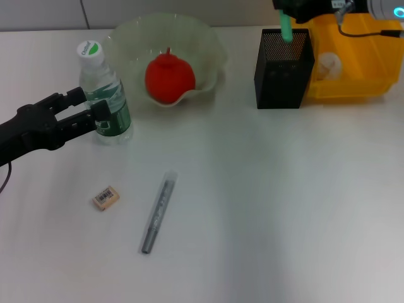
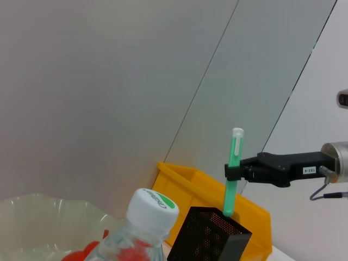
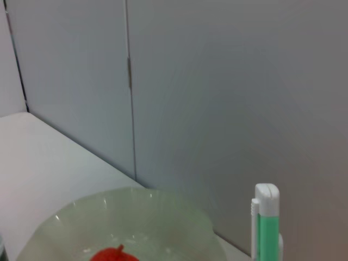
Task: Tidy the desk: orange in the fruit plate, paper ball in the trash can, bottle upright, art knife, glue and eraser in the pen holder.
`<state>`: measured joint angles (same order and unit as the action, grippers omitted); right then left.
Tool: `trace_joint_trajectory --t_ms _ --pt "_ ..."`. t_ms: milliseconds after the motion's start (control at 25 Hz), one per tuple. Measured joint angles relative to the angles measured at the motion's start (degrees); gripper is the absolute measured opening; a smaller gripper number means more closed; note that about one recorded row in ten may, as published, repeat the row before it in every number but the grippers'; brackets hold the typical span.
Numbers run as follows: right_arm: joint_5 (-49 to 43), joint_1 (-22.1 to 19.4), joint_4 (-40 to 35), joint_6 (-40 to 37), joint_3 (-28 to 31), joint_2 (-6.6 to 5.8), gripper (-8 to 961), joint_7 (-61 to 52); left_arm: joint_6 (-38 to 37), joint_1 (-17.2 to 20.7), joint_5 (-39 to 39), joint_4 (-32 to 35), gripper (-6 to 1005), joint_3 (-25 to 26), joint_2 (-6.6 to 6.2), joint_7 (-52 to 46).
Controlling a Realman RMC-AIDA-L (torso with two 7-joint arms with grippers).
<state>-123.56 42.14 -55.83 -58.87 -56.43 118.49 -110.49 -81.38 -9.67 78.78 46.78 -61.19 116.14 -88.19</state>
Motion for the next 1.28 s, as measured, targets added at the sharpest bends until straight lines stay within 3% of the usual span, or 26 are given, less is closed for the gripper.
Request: trace_joint_trajectory --t_ms 760,1000,1120,1280 --pt "3.68 -4.80 1.56 1.33 0.34 0.60 148 3.65 -0.64 0.13 -0.03 -0.47 813 0.01 0.16 1.19" --pt "3.68 -6.10 -0.54 -0.64 -0.11 0.59 379 3.10 -0.96 0.32 -0.03 -0.40 811 -0.11 0.02 2.14" --pt "3.68 -7.71 -5.43 -5.90 -0.15 0.64 508 1.28 -1.41 0.35 -0.03 -0.27 810 -0.21 -0.31 2.54" --pt "2.75 -9.40 -14.80 -17.39 -0.21 0.75 630 -3.96 -6.01 0.54 2.66 0.39 808 1.42 -2.39 4.08"
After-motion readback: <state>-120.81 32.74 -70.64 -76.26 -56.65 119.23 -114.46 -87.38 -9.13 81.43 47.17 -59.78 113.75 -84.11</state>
